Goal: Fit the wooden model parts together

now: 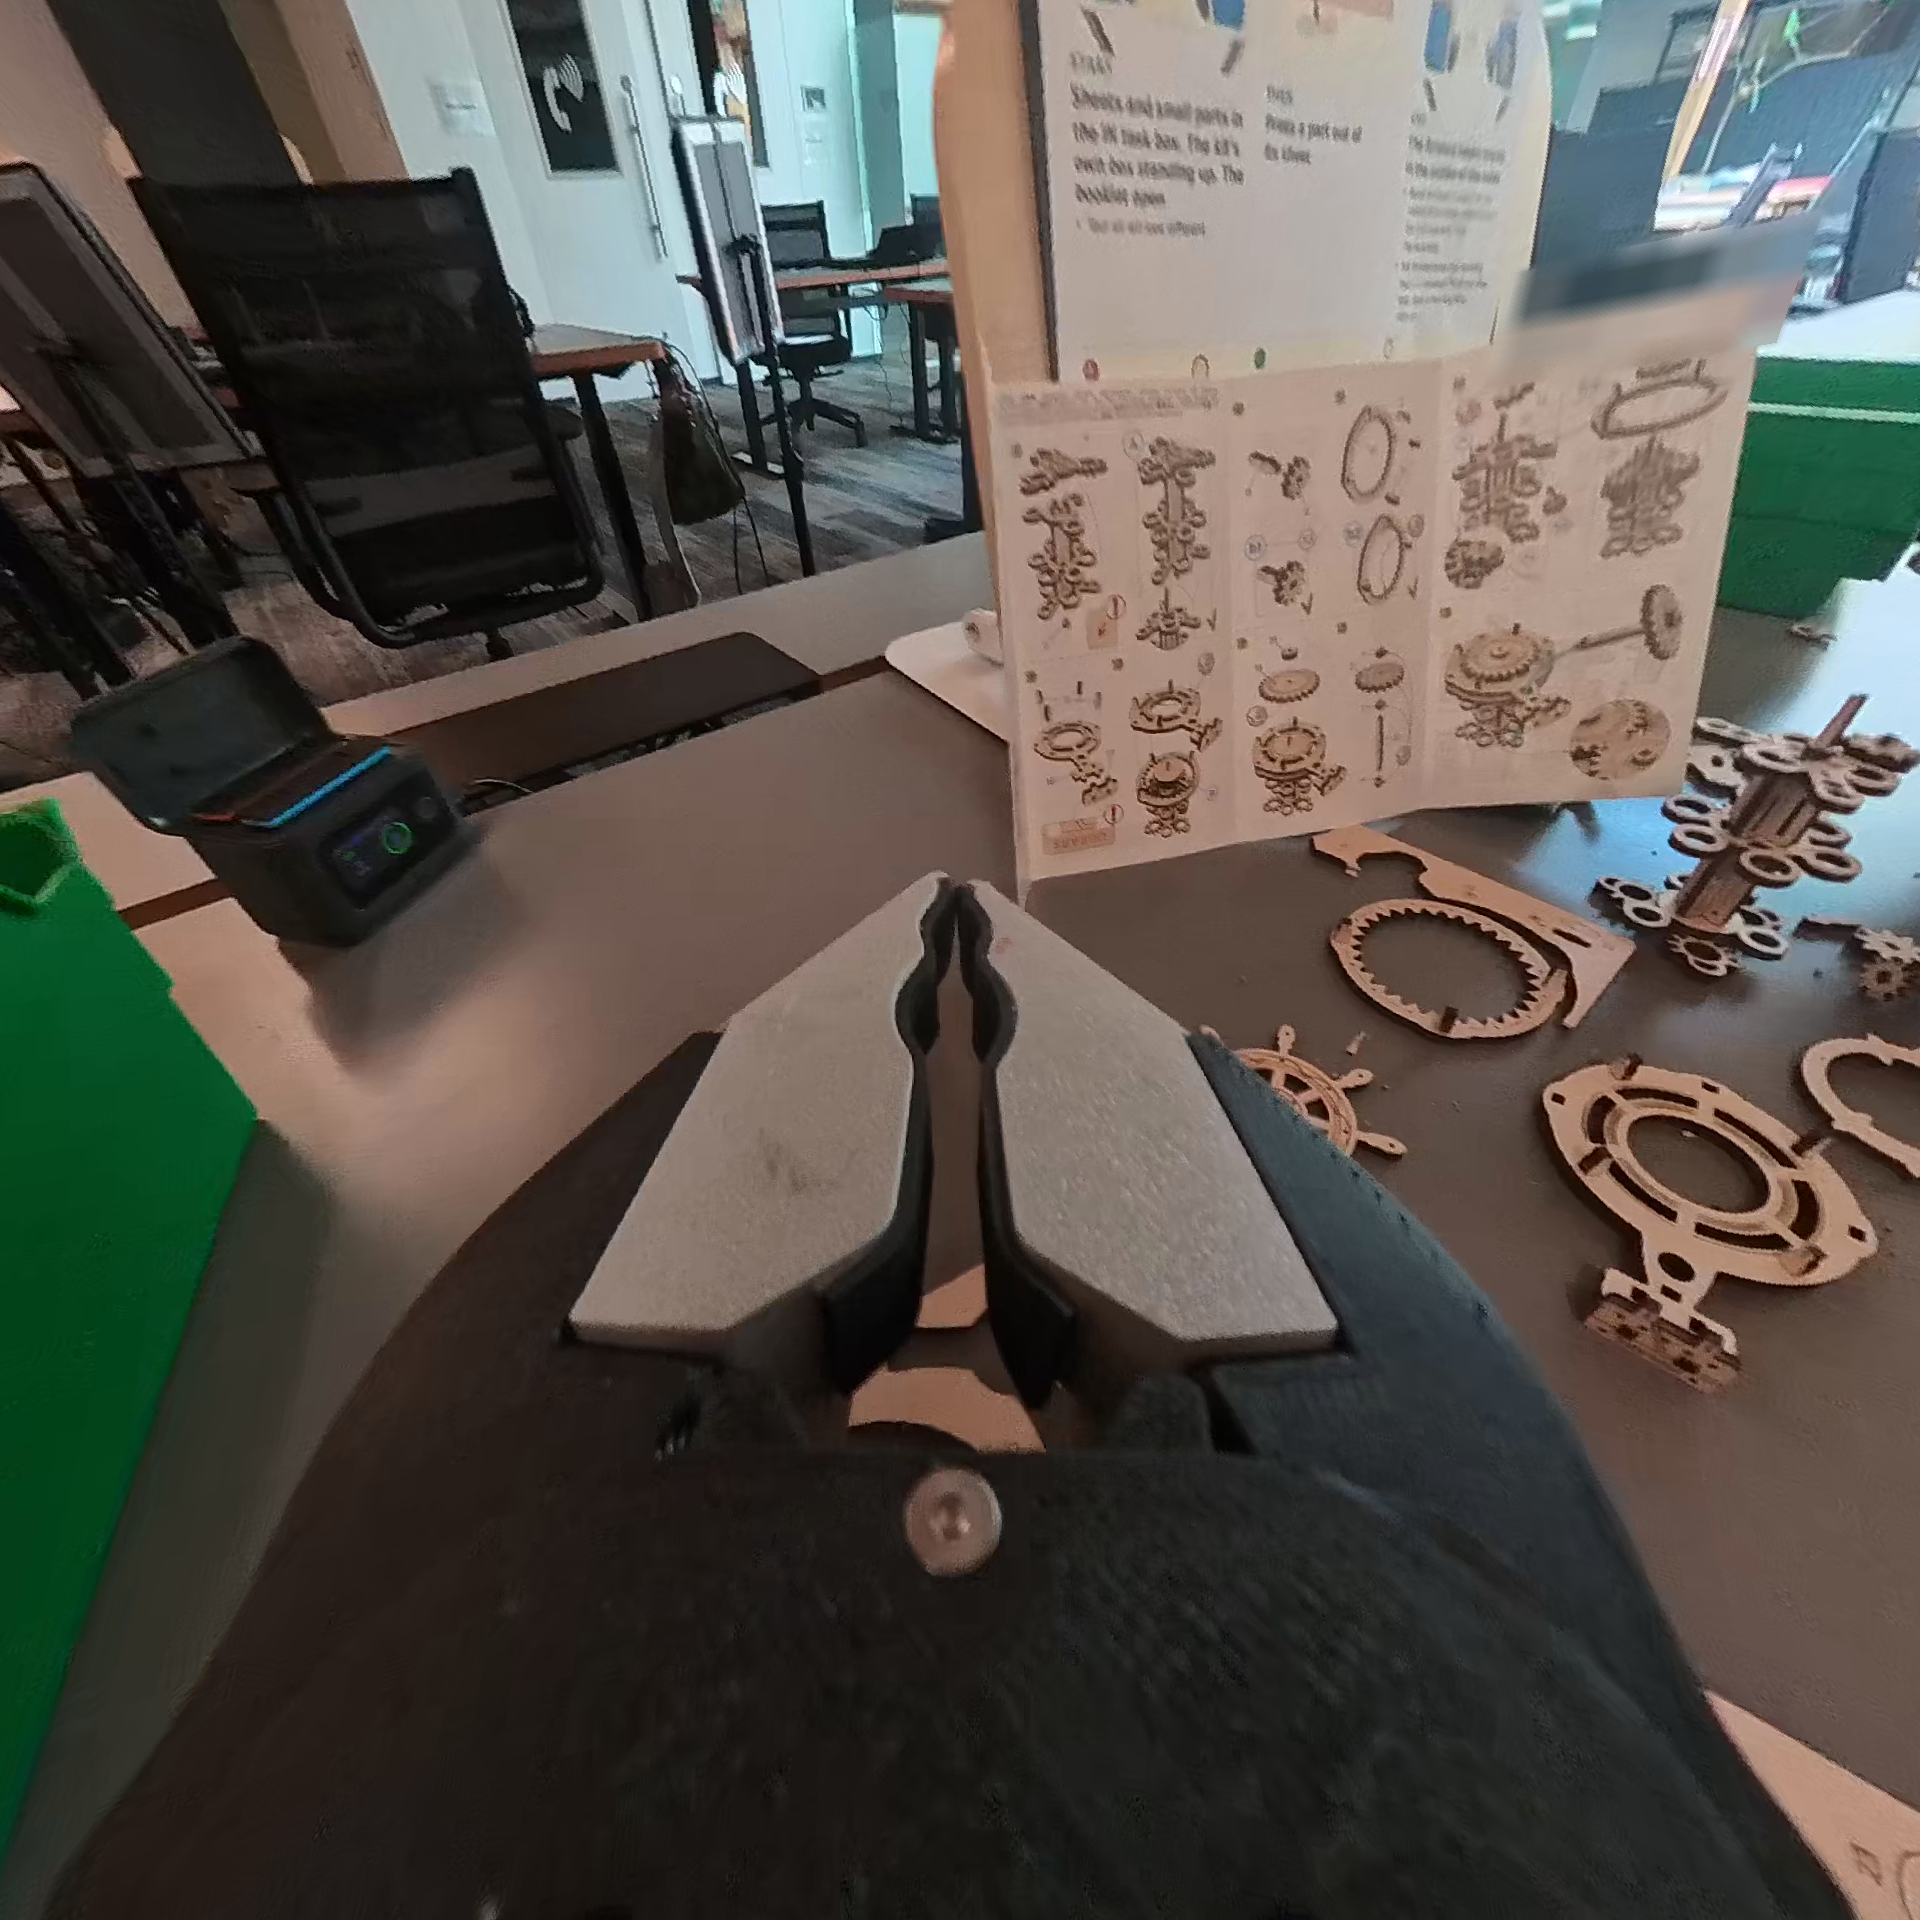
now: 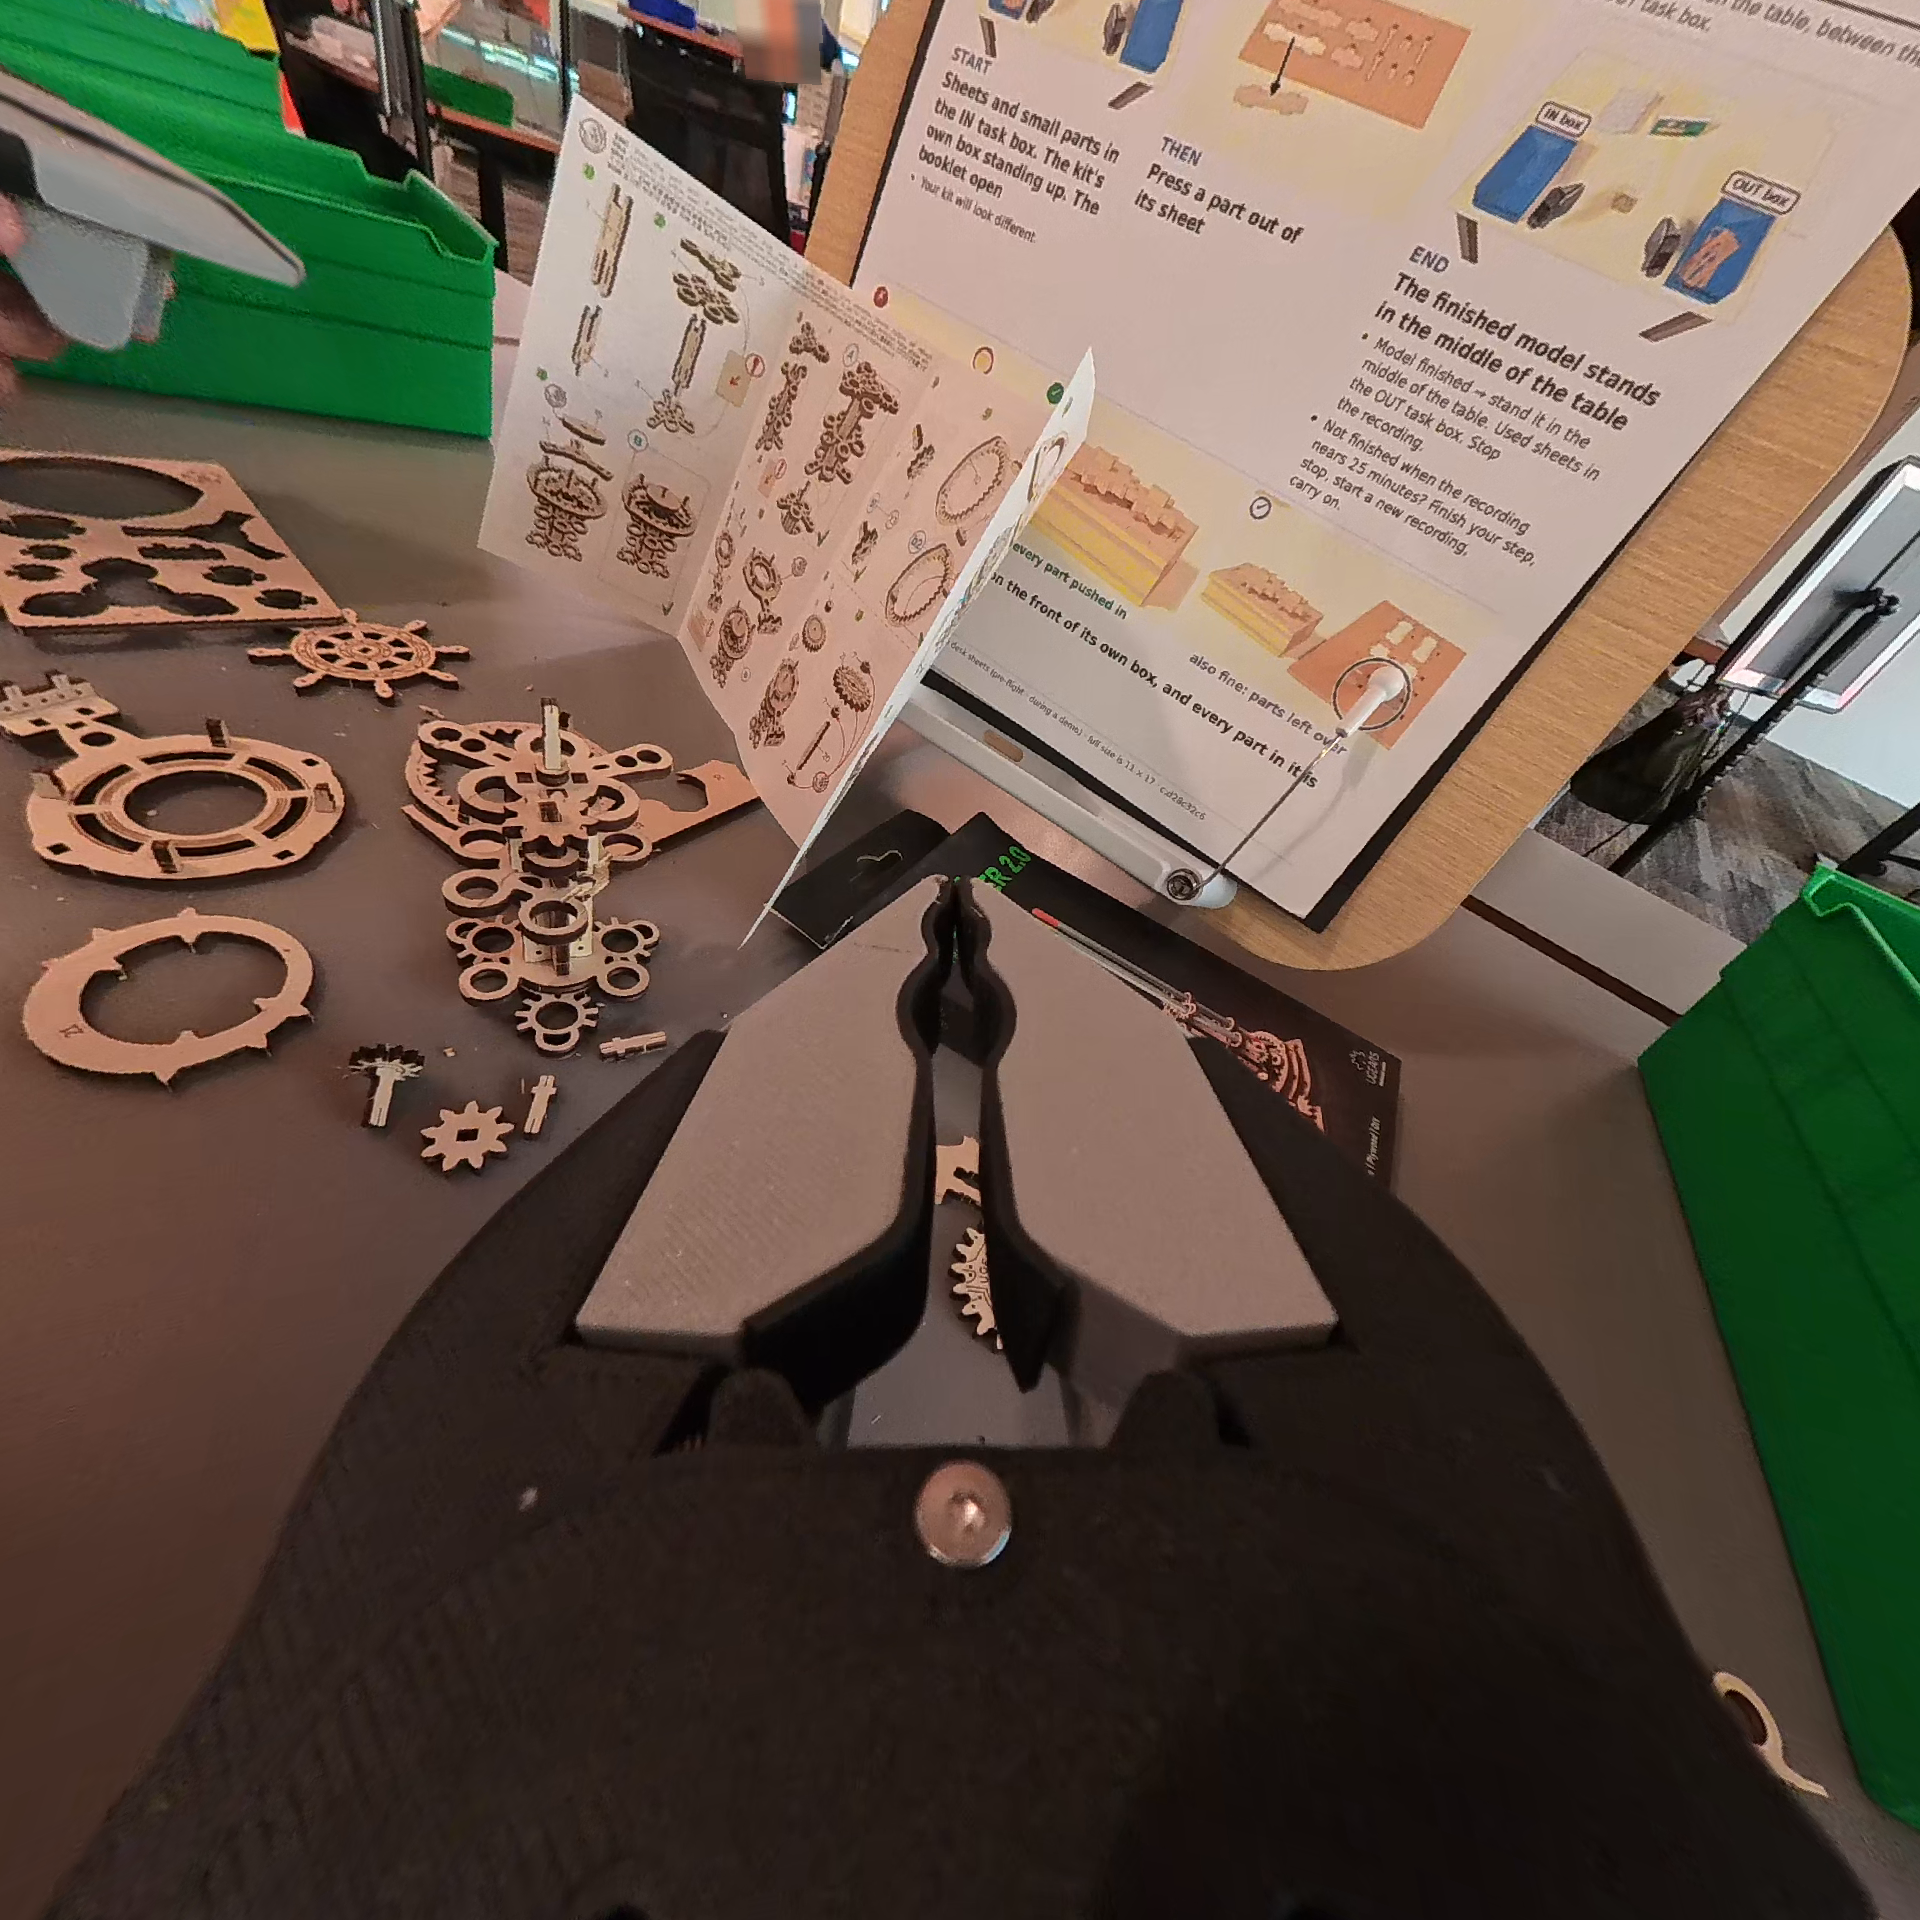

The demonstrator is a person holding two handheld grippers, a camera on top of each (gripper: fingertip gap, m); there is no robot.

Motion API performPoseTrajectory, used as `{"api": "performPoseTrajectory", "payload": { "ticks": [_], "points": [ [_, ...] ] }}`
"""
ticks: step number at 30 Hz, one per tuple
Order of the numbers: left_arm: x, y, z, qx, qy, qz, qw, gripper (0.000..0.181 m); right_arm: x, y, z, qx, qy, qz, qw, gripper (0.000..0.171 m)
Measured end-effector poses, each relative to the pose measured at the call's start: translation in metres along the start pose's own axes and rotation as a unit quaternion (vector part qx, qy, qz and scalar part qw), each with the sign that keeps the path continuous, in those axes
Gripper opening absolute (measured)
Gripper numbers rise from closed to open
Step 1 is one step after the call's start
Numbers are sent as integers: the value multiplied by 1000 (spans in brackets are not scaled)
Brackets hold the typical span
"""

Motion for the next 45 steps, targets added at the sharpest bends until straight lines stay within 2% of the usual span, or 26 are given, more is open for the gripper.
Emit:
{"api": "performPoseTrajectory", "payload": {
  "ticks": [5, 11, 14, 16, 18, 22, 25, 27, 29, 31, 33, 35, 38, 41, 42, 43, 45],
  "points": [
    [6, 4, -12, 9, 37, 15, 999, 0, 0, 0, 0, -1, 0, 0, 1000, 0],
    [5, 3, -10, 16, 20, 14, 1000, 0, 0, 2, 3, -12, -3, -1, 1000, 0],
    [15, 11, -24, 42, 16, 31, 998, 0, -1, 5, 7, -28, -11, -1, 1000, 0],
    [28, 27, -38, 80, 18, 64, 995, 0, 0, 8, 10, -36, -18, 7, 999, 0],
    [41, 48, -37, 71, 14, 93, 993, 0, -1, 10, 12, -40, -27, 12, 999, 0],
    [53, 83, -24, 8, -43, 48, 998, 0, -2, 8, 13, -34, -33, 10, 999, 0],
    [57, 117, -27, -7, -37, 27, 999, 10, -1, 7, 11, -31, -25, 8, 999, 0],
    [58, 144, -43, 37, -54, 30, 997, 12, -1, 7, 10, -31, -24, 10, 999, 0],
    [54, 168, -76, 119, -64, 22, 991, 15, 0, 8, 10, -32, -25, 15, 999, 0],
    [44, 187, -112, 181, -40, -6, 983, 30, 1, 9, 11, -35, -25, 17, 999, 0],
    [32, 200, -130, 187, 11, -29, 982, 51, 0, 9, 12, -36, -30, 17, 999, 0],
    [18, 202, -133, 197, 30, -26, 980, 55, -1, 8, 13, -37, -34, 16, 999, 0],
    [-13, 180, -130, 243, -59, -51, 967, 49, -2, 7, 12, -39, -34, 10, 999, 0],
    [-46, 150, -130, 249, -121, -120, 953, 46, -5, 5, 13, -44, -35, 2, 998, 0],
    [-53, 143, -131, 244, -124, -130, 953, 39, -5, 5, 13, -46, -36, 0, 998, 0],
    [-55, 140, -136, 263, -134, -126, 947, 10, -6, 6, 14, -48, -38, -1, 998, 0],
    [-55, 137, -133, 240, -193, -111, 945, 5, -7, 7, 15, -51, -43, 0, 998, 0]
  ]
}}
Point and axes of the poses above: each gripper's, where its closed fingertips meet, y back along the fingers, x out of its top, z = x × y across the jaws, the point moved 6 cm from there along y, back along the fingers, and after that the axes turned 14 degrees about x, right-handed, at the moved point
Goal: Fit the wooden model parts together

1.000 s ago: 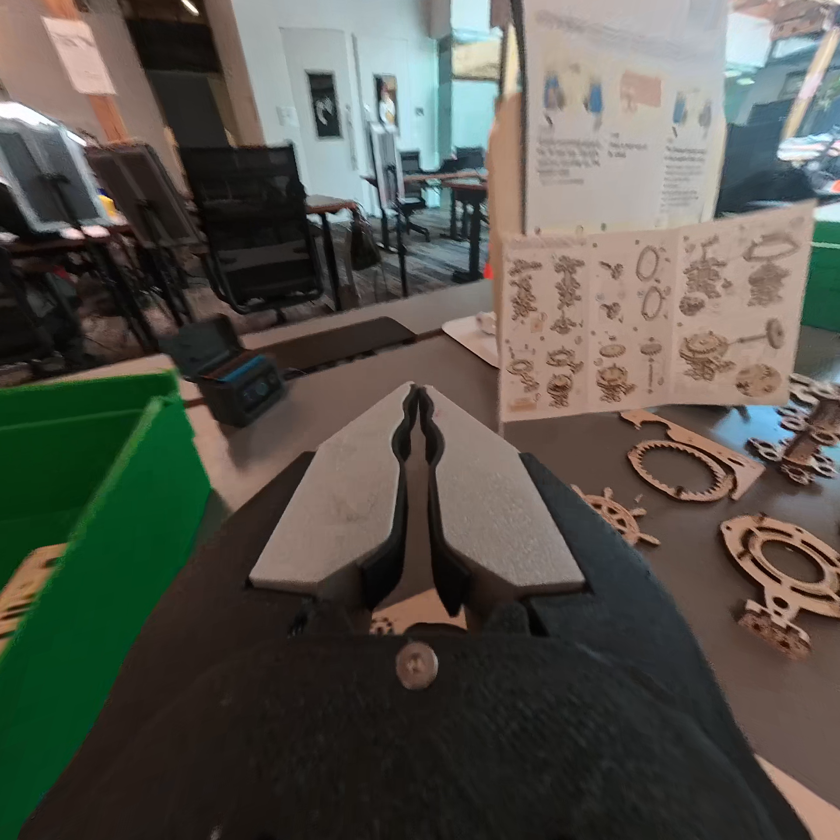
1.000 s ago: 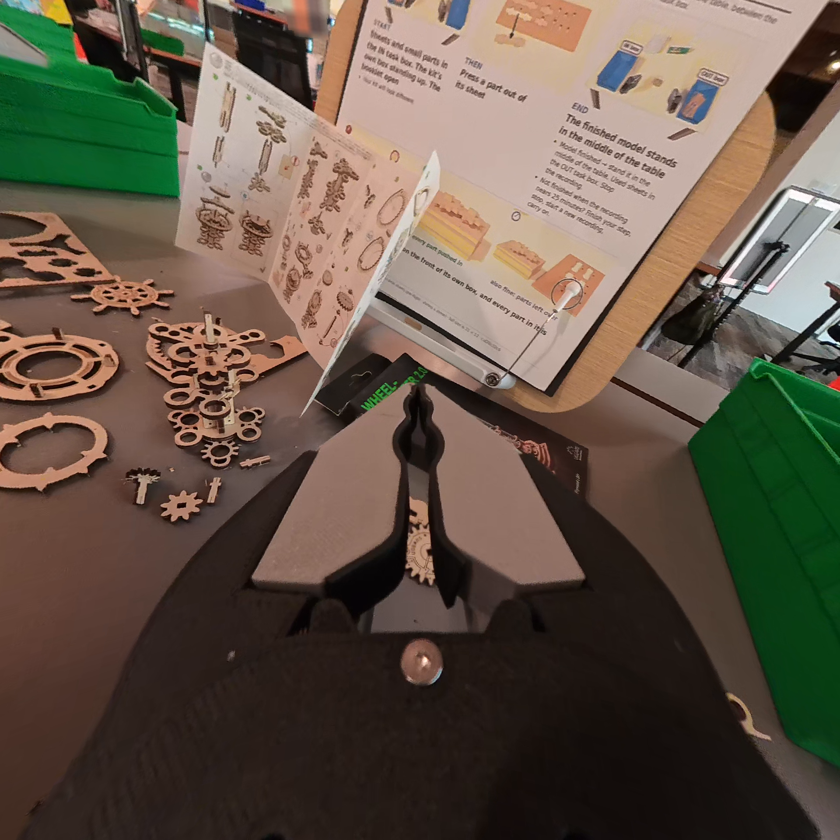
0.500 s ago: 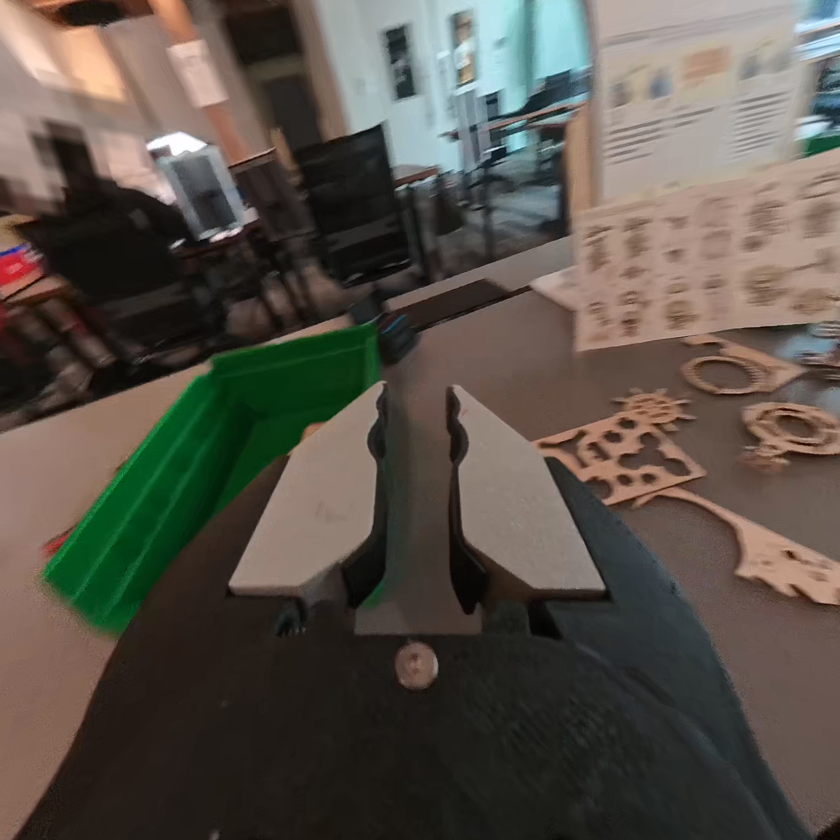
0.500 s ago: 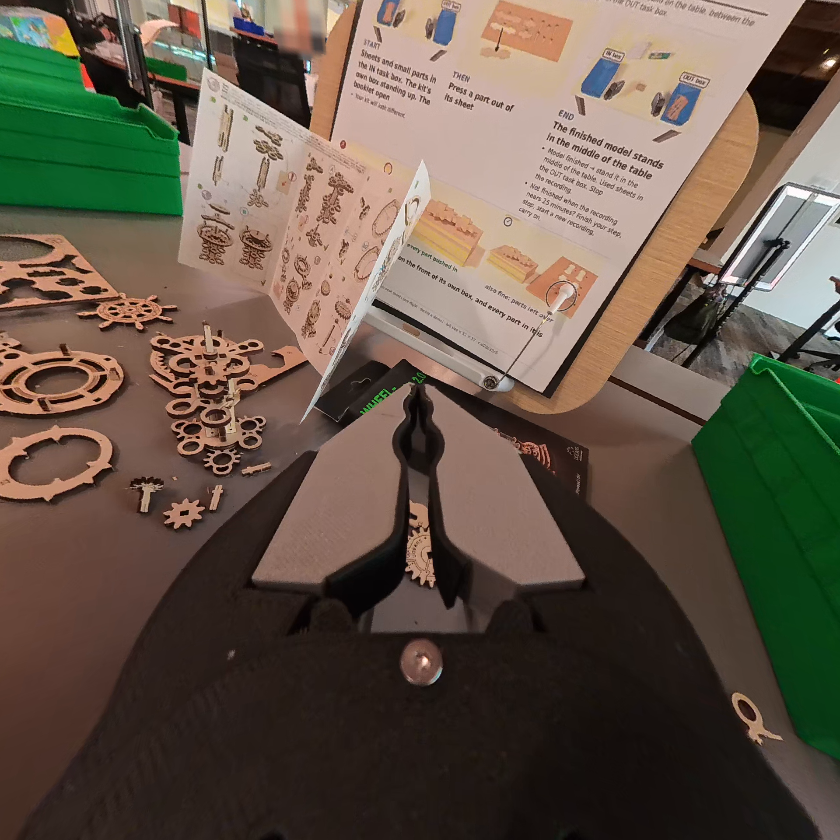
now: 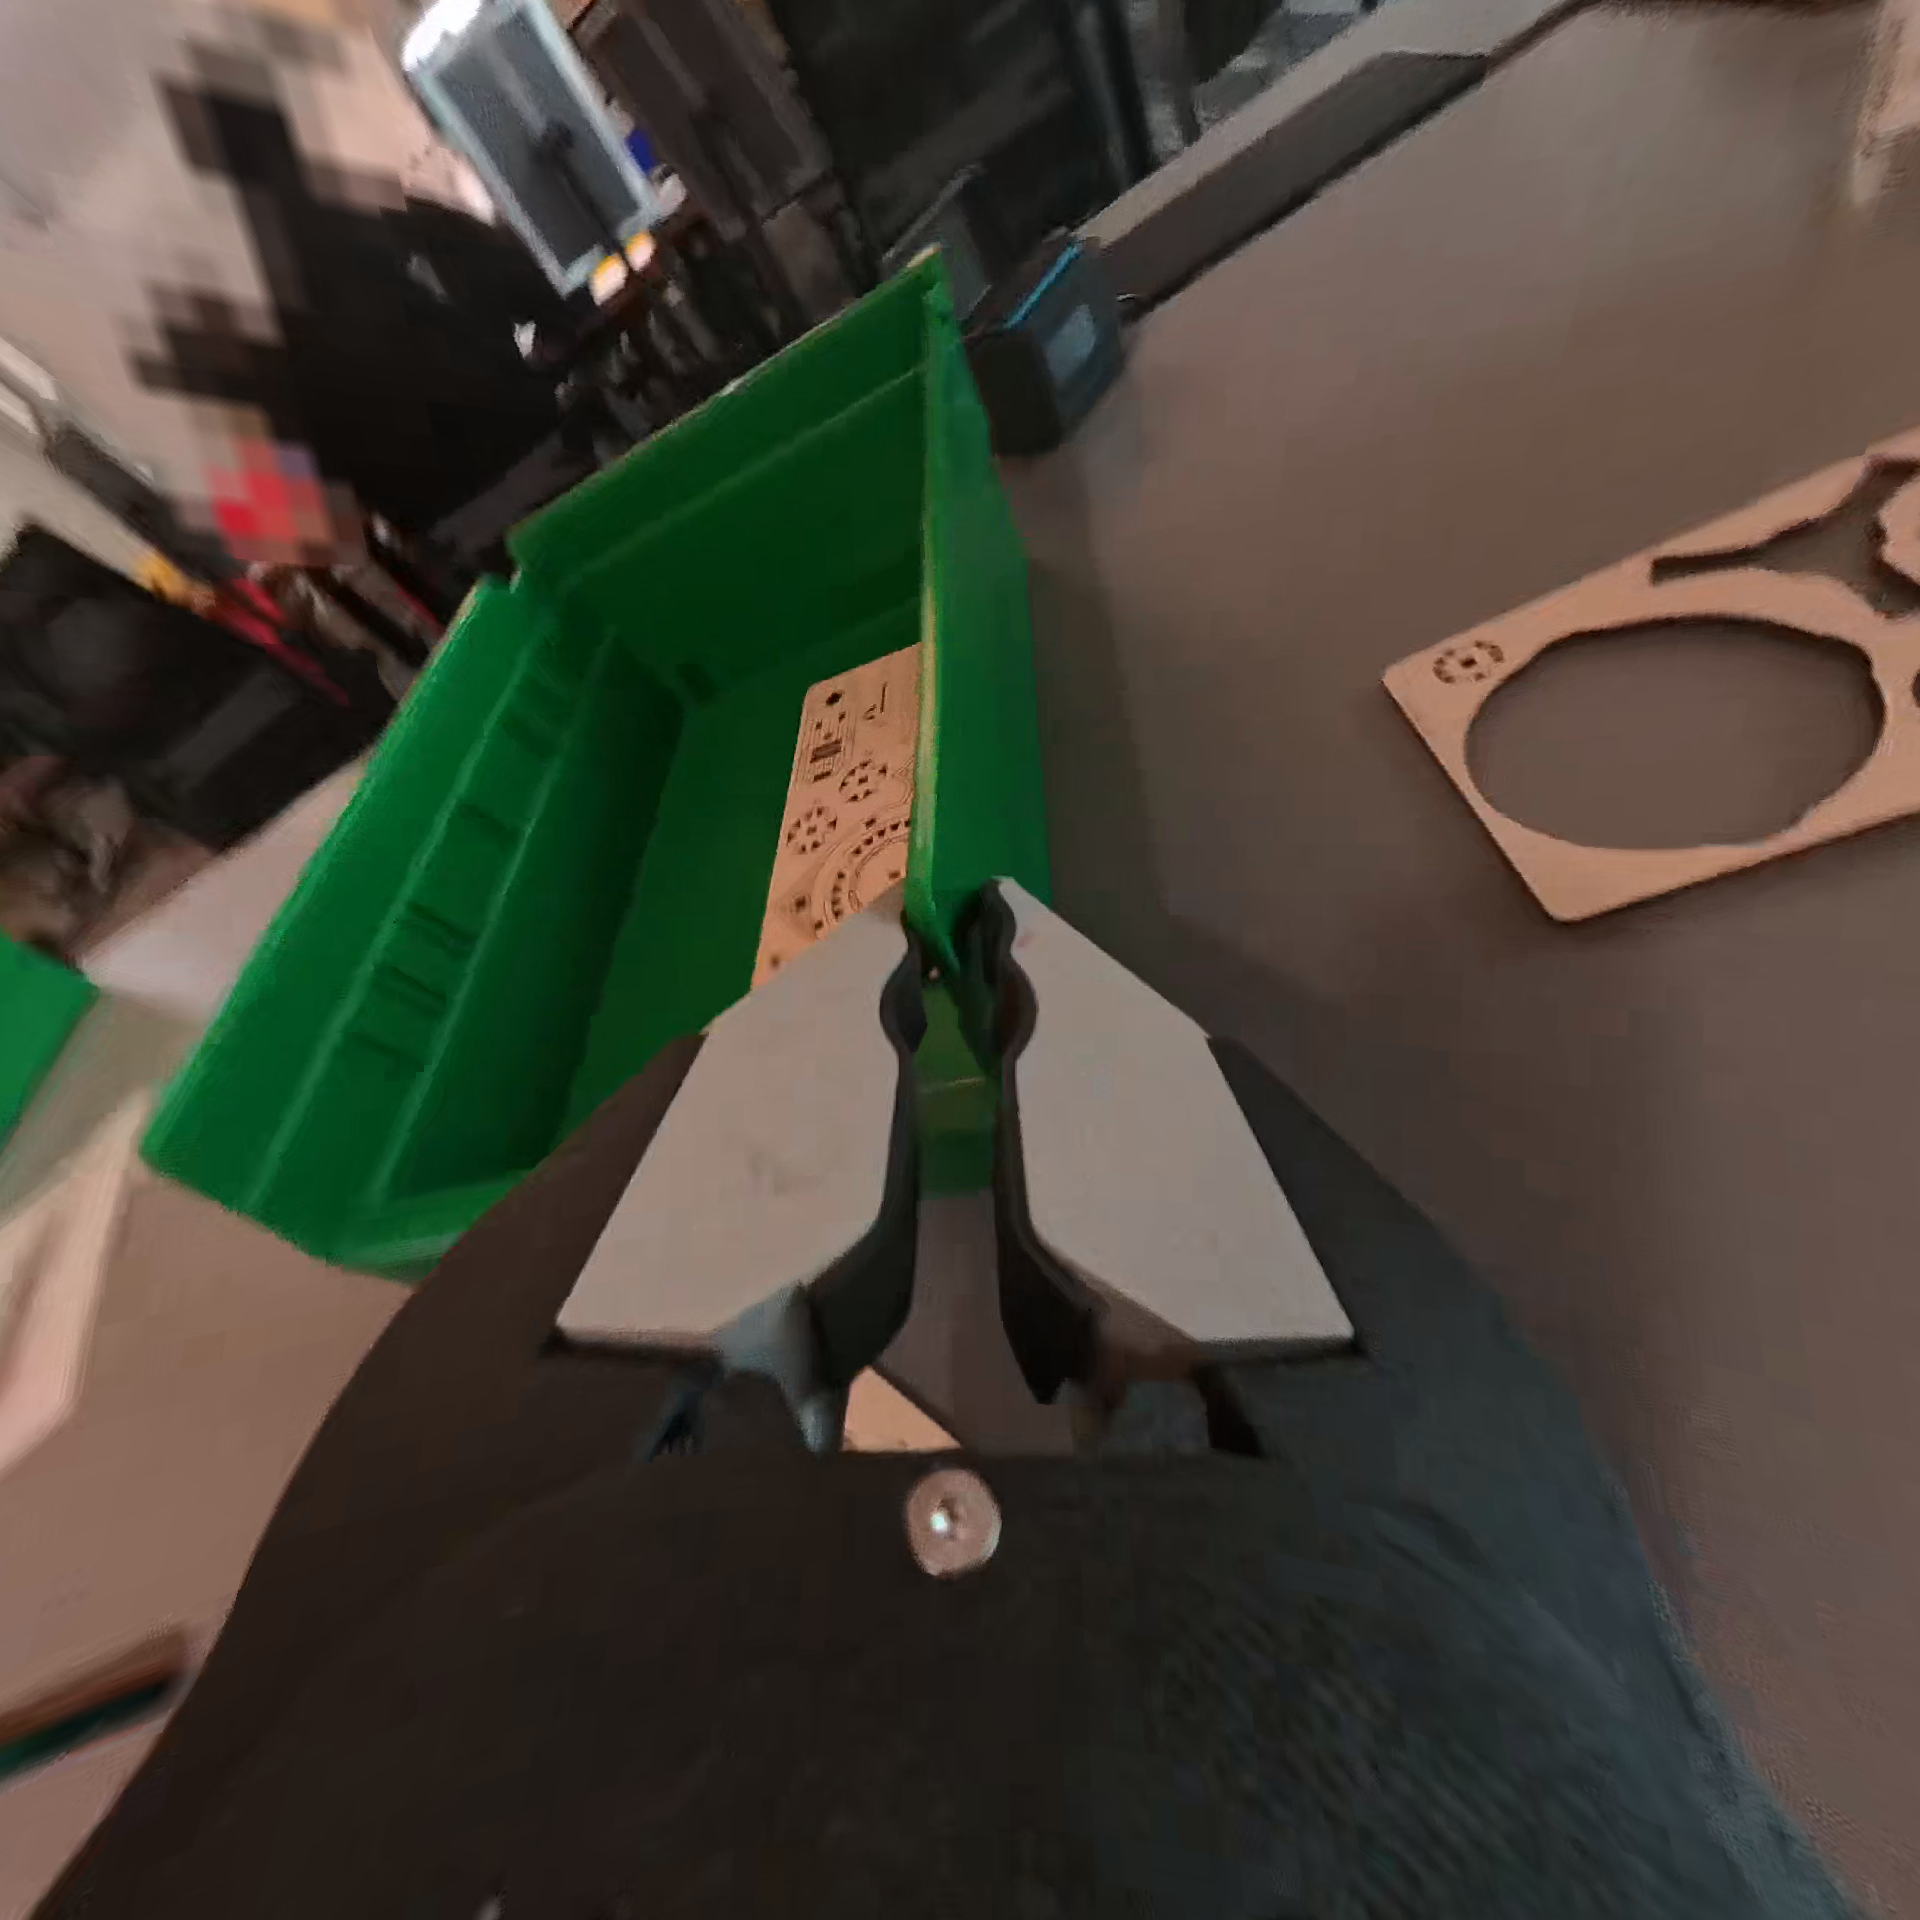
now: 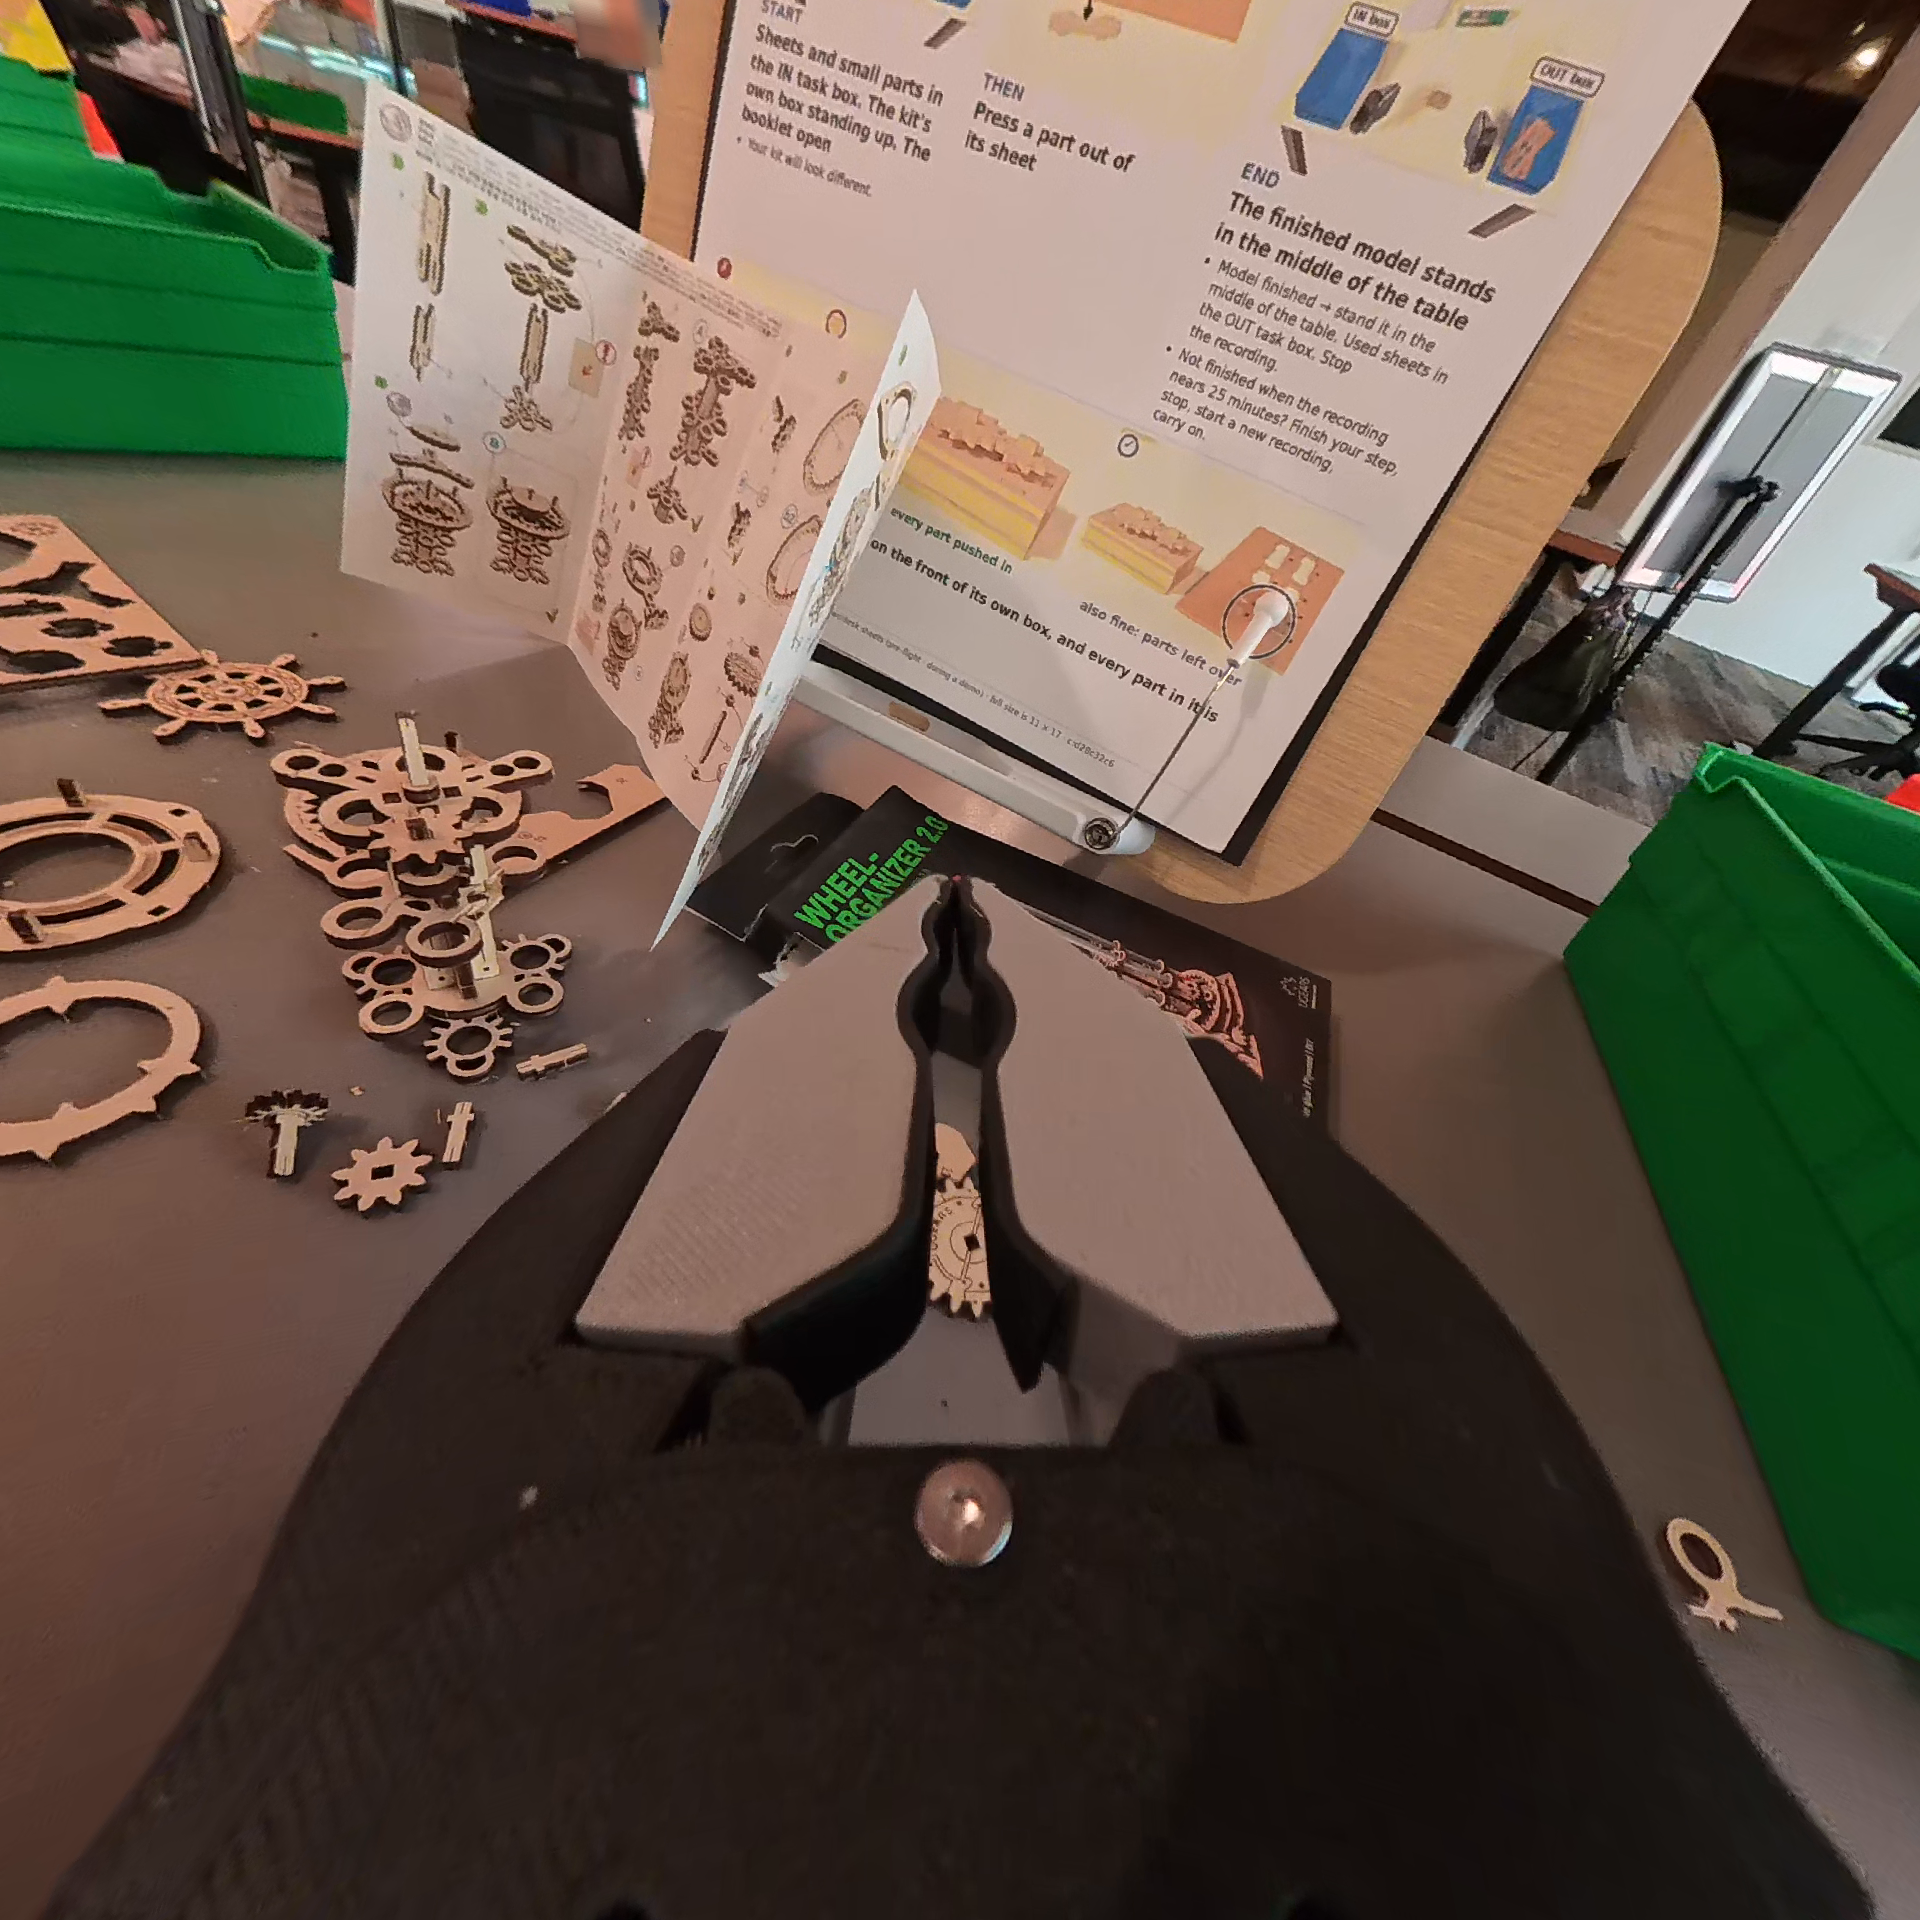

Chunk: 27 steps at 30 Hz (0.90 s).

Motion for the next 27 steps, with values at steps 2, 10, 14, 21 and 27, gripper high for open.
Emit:
{"api": "performPoseTrajectory", "payload": {
  "ticks": [2, 10, 14, 21, 27],
  "points": [
    [2, 6, 10, 16, -93, 44, 995, 7, -1, 0, 2, -1, -6, 1, 1000, 0],
    [-7, 30, 18, 60, -250, 103, 961, 7, -2, -3, 3, 3, -6, -3, 1000, 0],
    [-11, 40, 31, 61, -282, 119, 950, 4, -3, -3, 4, 4, -10, -4, 1000, 0],
    [-23, 44, 34, 62, -321, 127, 936, 0, -2, -2, 3, 4, -6, -3, 1000, 0],
    [-33, 45, 30, 43, -326, 126, 936, 2, 1, 1, 2, 4, -4, 6, 1000, 0]
  ]
}}
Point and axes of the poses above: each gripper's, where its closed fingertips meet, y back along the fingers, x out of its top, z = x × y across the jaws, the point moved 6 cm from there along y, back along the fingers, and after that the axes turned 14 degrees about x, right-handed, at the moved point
